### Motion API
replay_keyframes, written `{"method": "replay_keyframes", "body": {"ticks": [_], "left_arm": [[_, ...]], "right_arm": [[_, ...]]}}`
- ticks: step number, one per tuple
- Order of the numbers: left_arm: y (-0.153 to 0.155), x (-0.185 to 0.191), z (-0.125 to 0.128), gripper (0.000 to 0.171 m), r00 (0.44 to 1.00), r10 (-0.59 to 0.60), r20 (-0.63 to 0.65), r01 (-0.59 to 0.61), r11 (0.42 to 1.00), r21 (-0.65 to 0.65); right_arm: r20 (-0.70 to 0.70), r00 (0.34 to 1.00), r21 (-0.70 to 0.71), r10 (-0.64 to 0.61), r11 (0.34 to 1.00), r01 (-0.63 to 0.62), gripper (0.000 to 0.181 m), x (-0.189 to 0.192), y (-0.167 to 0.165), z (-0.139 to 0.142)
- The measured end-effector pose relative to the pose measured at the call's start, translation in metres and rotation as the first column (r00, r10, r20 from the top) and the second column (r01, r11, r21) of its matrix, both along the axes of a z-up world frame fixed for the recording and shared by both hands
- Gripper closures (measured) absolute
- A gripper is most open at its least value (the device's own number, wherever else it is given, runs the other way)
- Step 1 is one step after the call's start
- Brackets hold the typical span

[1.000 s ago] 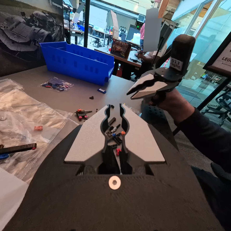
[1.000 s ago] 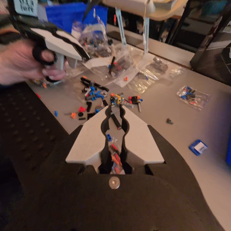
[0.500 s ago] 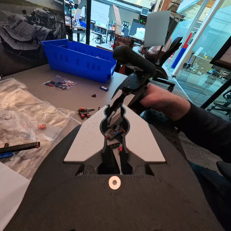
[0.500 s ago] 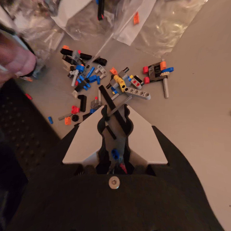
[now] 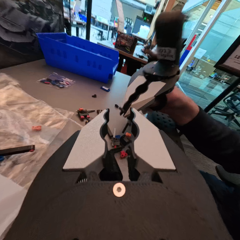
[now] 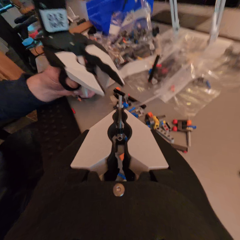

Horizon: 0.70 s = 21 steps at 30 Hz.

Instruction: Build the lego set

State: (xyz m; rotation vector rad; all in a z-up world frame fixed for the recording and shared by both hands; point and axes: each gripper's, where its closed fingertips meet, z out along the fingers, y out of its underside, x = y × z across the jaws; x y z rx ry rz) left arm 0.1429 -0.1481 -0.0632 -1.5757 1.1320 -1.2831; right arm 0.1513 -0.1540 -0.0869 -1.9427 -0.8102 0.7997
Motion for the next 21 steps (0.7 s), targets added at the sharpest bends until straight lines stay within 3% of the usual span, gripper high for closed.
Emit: {"method": "replay_keyframes", "body": {"ticks": [2, 4, 7, 14, 17, 21], "left_arm": [[-0.006, 0.003, -0.004, 0.139, 0.999, -0.039, -0.012, 0.039, 0.999, -0.025], [-0.012, 0.005, 0.004, 0.142, 0.995, -0.079, 0.057, 0.083, 0.994, -0.070], [-0.021, 0.003, 0.016, 0.168, 0.982, -0.131, 0.138, 0.143, 0.986, -0.083], [-0.014, -0.004, 0.025, 0.168, 0.981, -0.089, 0.171, 0.102, 0.993, -0.066], [-0.008, -0.010, 0.033, 0.156, 0.974, -0.073, 0.213, 0.094, 0.992, -0.089], [-0.020, -0.006, 0.027, 0.158, 0.973, -0.136, 0.186, 0.158, 0.982, -0.106]], "right_arm": [[-0.011, 0.999, 0.041, 0.041, 0.998, -0.040, 0.179, -0.012, -0.007, 0.014], [0.017, 0.999, 0.042, 0.048, 0.998, -0.049, 0.179, -0.017, -0.009, 0.016], [0.030, 0.997, 0.055, 0.070, 0.996, -0.072, 0.179, -0.026, -0.012, 0.018], [-0.092, 0.994, 0.048, 0.057, 0.997, -0.053, 0.179, -0.028, -0.010, 0.033], [-0.125, 0.991, 0.036, 0.054, 0.998, -0.050, 0.179, -0.027, -0.010, 0.037], [-0.145, 0.987, 0.041, 0.065, 0.997, -0.060, 0.179, -0.027, -0.012, 0.042]]}}
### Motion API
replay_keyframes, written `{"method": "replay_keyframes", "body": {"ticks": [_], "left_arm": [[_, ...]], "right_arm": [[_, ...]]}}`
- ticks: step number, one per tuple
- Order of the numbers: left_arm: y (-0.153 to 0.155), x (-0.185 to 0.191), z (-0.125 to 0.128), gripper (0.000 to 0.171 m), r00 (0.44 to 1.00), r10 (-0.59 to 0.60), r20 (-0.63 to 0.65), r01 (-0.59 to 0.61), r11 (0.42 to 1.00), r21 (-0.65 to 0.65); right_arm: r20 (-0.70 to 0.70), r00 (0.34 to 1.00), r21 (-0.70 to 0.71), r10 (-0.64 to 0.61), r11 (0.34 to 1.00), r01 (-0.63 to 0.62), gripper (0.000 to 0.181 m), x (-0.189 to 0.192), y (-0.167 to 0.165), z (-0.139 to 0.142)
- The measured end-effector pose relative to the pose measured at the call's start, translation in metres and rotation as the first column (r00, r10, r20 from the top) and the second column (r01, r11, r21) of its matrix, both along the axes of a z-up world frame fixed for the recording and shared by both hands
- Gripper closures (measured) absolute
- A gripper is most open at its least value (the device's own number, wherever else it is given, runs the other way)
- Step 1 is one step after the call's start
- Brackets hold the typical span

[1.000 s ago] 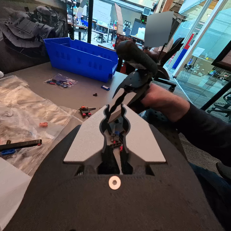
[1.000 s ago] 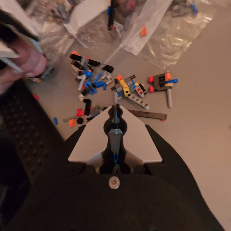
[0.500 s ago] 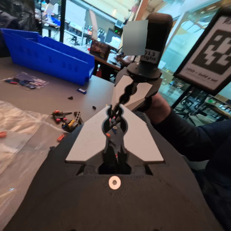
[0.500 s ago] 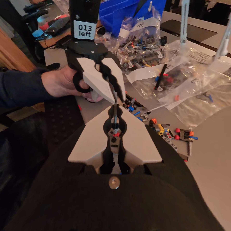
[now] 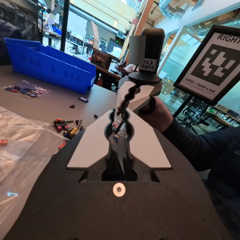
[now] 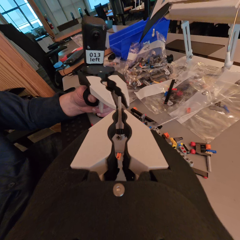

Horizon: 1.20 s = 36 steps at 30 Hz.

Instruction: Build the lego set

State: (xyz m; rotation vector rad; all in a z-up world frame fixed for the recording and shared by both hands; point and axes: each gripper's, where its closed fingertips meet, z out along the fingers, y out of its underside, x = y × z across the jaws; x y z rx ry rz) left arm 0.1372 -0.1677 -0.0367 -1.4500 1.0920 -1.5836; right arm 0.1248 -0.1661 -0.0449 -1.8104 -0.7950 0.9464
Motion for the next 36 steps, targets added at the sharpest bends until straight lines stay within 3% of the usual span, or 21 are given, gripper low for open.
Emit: {"method": "replay_keyframes", "body": {"ticks": [2, 6, 11, 15, 17, 19, 23, 26, 28, 30, 32, 36], "left_arm": [[-0.002, 0.001, 0.000, 0.168, 1.000, -0.003, 0.000, 0.003, 1.000, 0.011], [0.000, 0.000, 0.000, 0.169, 1.000, 0.015, -0.002, -0.015, 1.000, 0.022], [0.015, -0.012, 0.014, 0.169, 0.994, 0.082, 0.075, -0.080, 0.996, -0.026], [0.014, -0.016, 0.021, 0.169, 0.990, 0.063, 0.123, -0.056, 0.996, -0.065], [0.009, -0.013, 0.022, 0.169, 0.991, 0.040, 0.130, -0.032, 0.997, -0.066], [0.009, -0.012, 0.020, 0.169, 0.992, 0.040, 0.123, -0.032, 0.997, -0.066], [0.011, -0.016, 0.023, 0.167, 0.987, 0.034, 0.159, -0.019, 0.995, -0.094], [0.006, -0.011, 0.020, 0.140, 0.989, -0.001, 0.147, 0.018, 0.993, -0.121], [0.001, -0.006, 0.018, 0.133, 0.991, -0.025, 0.130, 0.039, 0.994, -0.104], [-0.006, -0.002, 0.015, 0.135, 0.993, -0.045, 0.106, 0.054, 0.995, -0.078], [-0.009, 0.000, 0.011, 0.148, 0.996, -0.056, 0.075, 0.060, 0.997, -0.054], [-0.006, -0.003, 0.011, 0.153, 0.995, -0.048, 0.088, 0.055, 0.995, -0.079]], "right_arm": [[0.008, 1.000, -0.007, 0.003, 1.000, -0.003, 0.179, -0.001, 0.000, -0.002], [0.004, 1.000, 0.006, -0.014, 1.000, 0.014, 0.179, -0.001, 0.002, -0.001], [-0.026, 0.998, 0.116, -0.057, 0.991, 0.060, 0.161, 0.010, -0.002, 0.014], [0.080, 0.992, 0.166, -0.100, 0.982, 0.086, 0.149, 0.021, -0.007, 0.002], [0.085, 0.991, 0.164, -0.103, 0.982, 0.088, 0.151, 0.017, -0.005, -0.001], [0.104, 0.988, 0.191, -0.114, 0.977, 0.092, 0.172, 0.013, -0.004, -0.003], [0.103, 0.988, 0.216, -0.117, 0.972, 0.092, 0.176, 0.010, -0.002, 0.002], [0.103, 0.986, 0.255, -0.132, 0.962, 0.102, 0.176, 0.011, -0.003, 0.011], [0.163, 0.974, 0.293, -0.157, 0.950, 0.104, 0.176, 0.011, -0.003, 0.010], [0.223, 0.960, 0.329, -0.167, 0.940, 0.087, 0.176, 0.007, -0.004, 0.007], [0.270, 0.944, 0.377, -0.189, 0.923, 0.077, 0.176, 0.000, -0.003, 0.007], [0.262, 0.941, 0.366, -0.216, 0.924, 0.110, 0.177, -0.004, 0.001, 0.008]]}}
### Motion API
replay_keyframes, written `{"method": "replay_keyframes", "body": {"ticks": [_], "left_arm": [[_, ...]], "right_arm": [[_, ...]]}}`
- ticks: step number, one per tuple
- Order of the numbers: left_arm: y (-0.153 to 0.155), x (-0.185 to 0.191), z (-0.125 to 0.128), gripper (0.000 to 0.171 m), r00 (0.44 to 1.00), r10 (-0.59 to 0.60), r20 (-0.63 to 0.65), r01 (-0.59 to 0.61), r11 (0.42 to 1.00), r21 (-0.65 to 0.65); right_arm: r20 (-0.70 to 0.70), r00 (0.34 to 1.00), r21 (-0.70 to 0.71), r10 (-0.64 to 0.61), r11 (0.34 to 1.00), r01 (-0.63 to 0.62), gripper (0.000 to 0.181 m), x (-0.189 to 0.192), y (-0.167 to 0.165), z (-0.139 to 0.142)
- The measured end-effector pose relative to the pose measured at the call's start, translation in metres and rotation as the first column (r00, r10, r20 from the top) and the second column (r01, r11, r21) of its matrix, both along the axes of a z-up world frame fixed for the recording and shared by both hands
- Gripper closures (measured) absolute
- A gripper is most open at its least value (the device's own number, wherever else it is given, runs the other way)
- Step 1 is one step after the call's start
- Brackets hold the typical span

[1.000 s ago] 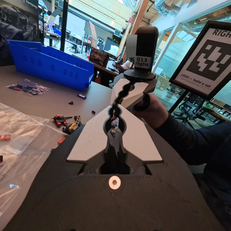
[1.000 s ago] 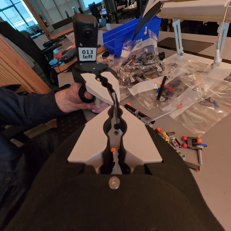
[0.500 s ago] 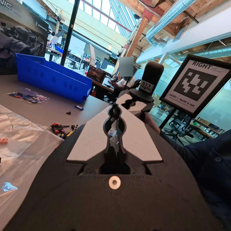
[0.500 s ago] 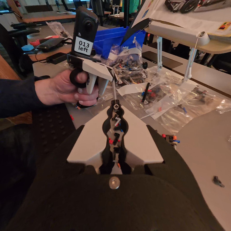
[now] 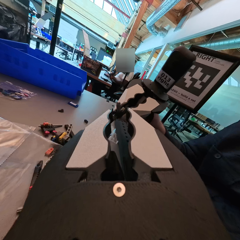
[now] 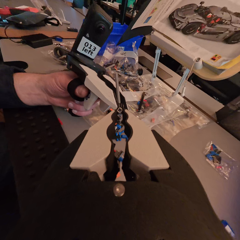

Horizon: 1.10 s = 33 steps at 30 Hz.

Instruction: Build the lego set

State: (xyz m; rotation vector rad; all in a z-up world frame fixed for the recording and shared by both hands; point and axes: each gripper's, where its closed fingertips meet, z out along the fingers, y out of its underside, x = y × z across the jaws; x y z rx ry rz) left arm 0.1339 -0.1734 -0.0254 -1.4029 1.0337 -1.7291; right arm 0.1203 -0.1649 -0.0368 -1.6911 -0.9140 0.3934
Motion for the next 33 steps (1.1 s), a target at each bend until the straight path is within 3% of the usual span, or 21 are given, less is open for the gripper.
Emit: {"method": "replay_keyframes", "body": {"ticks": [9, 16, 20, 22, 24, 25, 33], "left_arm": [[-0.007, -0.003, 0.005, 0.160, 1.000, 0.010, -0.019, -0.008, 0.996, 0.093], [-0.012, -0.006, 0.008, 0.169, 1.000, -0.014, -0.012, 0.016, 0.992, 0.124], [-0.016, -0.007, 0.010, 0.170, 1.000, -0.014, -0.003, 0.014, 0.989, 0.146], [-0.018, -0.005, 0.009, 0.168, 1.000, -0.027, -0.003, 0.027, 0.988, 0.150], [-0.019, 0.000, 0.002, 0.145, 0.998, -0.050, -0.041, 0.054, 0.992, 0.116], [-0.024, 0.003, 0.000, 0.143, 0.996, -0.078, -0.042, 0.082, 0.991, 0.109], [-0.025, 0.001, -0.003, 0.159, 0.994, -0.083, -0.066, 0.091, 0.987, 0.130]], "right_arm": [[0.000, 0.999, 0.033, 0.051, 0.998, -0.050, 0.177, 0.000, -0.010, 0.005], [-0.097, 0.990, -0.015, 0.100, 0.995, -0.102, 0.177, 0.004, -0.019, 0.005], [-0.049, 0.993, -0.015, 0.103, 0.994, -0.104, 0.177, 0.003, -0.023, 0.004], [-0.053, 0.992, -0.027, 0.116, 0.993, -0.117, 0.177, 0.005, -0.024, 0.003], [-0.059, 0.990, -0.027, 0.131, 0.991, -0.132, 0.177, 0.001, -0.026, 0.002], [-0.052, 0.990, -0.017, 0.132, 0.991, -0.133, 0.177, -0.001, -0.026, 0.002], [-0.015, 0.993, -0.004, 0.119, 0.993, -0.119, 0.176, 0.003, -0.026, -0.001]]}}
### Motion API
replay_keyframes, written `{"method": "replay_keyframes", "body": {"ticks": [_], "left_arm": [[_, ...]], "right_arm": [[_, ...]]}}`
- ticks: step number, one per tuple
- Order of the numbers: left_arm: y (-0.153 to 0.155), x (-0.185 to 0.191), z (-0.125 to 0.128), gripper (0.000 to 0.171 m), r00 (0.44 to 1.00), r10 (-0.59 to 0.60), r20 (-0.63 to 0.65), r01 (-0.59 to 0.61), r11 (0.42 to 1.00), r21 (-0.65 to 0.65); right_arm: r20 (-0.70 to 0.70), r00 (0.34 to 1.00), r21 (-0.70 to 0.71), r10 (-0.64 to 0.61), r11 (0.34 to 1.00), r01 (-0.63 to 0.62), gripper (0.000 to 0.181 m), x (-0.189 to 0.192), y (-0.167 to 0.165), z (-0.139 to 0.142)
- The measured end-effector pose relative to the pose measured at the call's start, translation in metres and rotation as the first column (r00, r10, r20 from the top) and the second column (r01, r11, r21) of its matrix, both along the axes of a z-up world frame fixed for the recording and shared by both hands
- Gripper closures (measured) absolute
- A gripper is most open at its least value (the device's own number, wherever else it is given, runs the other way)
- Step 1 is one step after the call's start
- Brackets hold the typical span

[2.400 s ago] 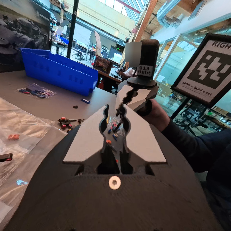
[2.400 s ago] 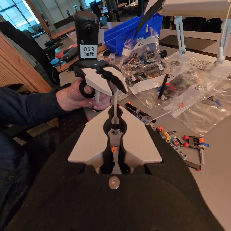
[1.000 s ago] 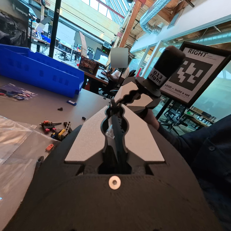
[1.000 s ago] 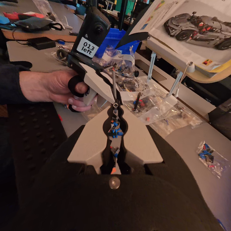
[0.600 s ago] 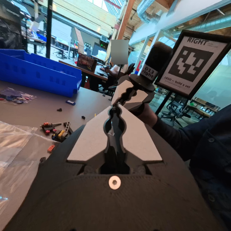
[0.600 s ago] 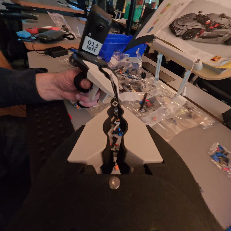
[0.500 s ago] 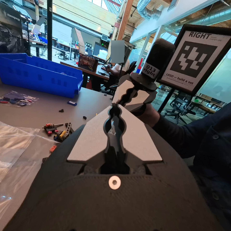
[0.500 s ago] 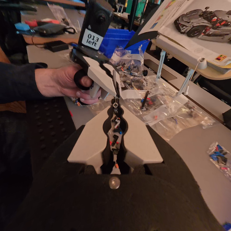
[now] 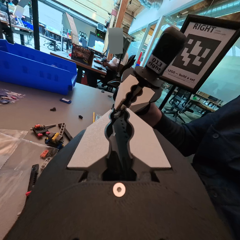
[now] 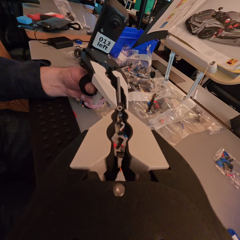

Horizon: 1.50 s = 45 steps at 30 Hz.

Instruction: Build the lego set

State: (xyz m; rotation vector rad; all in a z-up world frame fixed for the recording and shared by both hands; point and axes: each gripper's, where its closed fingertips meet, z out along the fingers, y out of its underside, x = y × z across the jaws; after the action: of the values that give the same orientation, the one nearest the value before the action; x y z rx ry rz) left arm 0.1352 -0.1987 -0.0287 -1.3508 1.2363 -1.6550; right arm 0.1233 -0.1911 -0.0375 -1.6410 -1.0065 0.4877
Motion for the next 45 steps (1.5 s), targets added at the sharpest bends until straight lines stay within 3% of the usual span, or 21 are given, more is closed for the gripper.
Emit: {"method": "replay_keyframes", "body": {"ticks": [15, 19, 21, 24, 30, 33, 39, 42, 45], "left_arm": [[-0.018, 0.006, -0.012, 0.161, 0.996, 0.008, -0.084, 0.011, 0.976, 0.216], [0.018, -0.020, 0.012, 0.161, 0.991, 0.127, 0.031, -0.130, 0.982, 0.136], [0.027, -0.026, 0.012, 0.161, 0.988, 0.155, 0.022, -0.157, 0.977, 0.142], [0.016, -0.012, -0.009, 0.160, 0.992, 0.096, -0.088, -0.082, 0.985, 0.150], [0.022, 0.012, -0.069, 0.159, 0.912, 0.223, -0.344, -0.082, 0.921, 0.380], [0.024, 0.017, -0.083, 0.144, 0.885, 0.236, -0.402, -0.066, 0.917, 0.393], [0.012, 0.021, -0.061, 0.129, 0.938, 0.190, -0.289, -0.058, 0.911, 0.409], [-0.001, 0.024, -0.054, 0.136, 0.957, 0.155, -0.246, -0.021, 0.882, 0.472], [-0.005, 0.026, -0.066, 0.154, 0.940, 0.162, -0.299, 0.021, 0.851, 0.525]], "right_arm": [[-0.202, 0.970, -0.206, 0.132, 0.963, -0.174, 0.176, 0.009, -0.022, -0.011], [-0.244, 0.968, -0.212, 0.053, 0.971, -0.106, 0.177, 0.050, -0.022, -0.010], [-0.193, 0.981, -0.211, 0.034, 0.975, -0.075, 0.176, 0.061, -0.027, -0.013], [-0.111, 0.994, -0.229, -0.023, 0.973, -0.003, 0.176, 0.076, -0.023, -0.029], [-0.139, 0.990, -0.249, -0.016, 0.968, -0.019, 0.176, 0.080, -0.025, -0.038], [-0.133, 0.991, -0.266, 0.004, 0.963, -0.040, 0.177, 0.073, -0.022, -0.045], [-0.131, 0.990, -0.298, 0.046, 0.951, -0.084, 0.177, 0.060, -0.020, -0.051], [-0.094, 0.992, -0.294, 0.079, 0.950, -0.104, 0.177, 0.052, -0.021, -0.053], [-0.036, 0.994, -0.283, 0.101, 0.953, -0.107, 0.177, 0.043, -0.022, -0.056]]}}
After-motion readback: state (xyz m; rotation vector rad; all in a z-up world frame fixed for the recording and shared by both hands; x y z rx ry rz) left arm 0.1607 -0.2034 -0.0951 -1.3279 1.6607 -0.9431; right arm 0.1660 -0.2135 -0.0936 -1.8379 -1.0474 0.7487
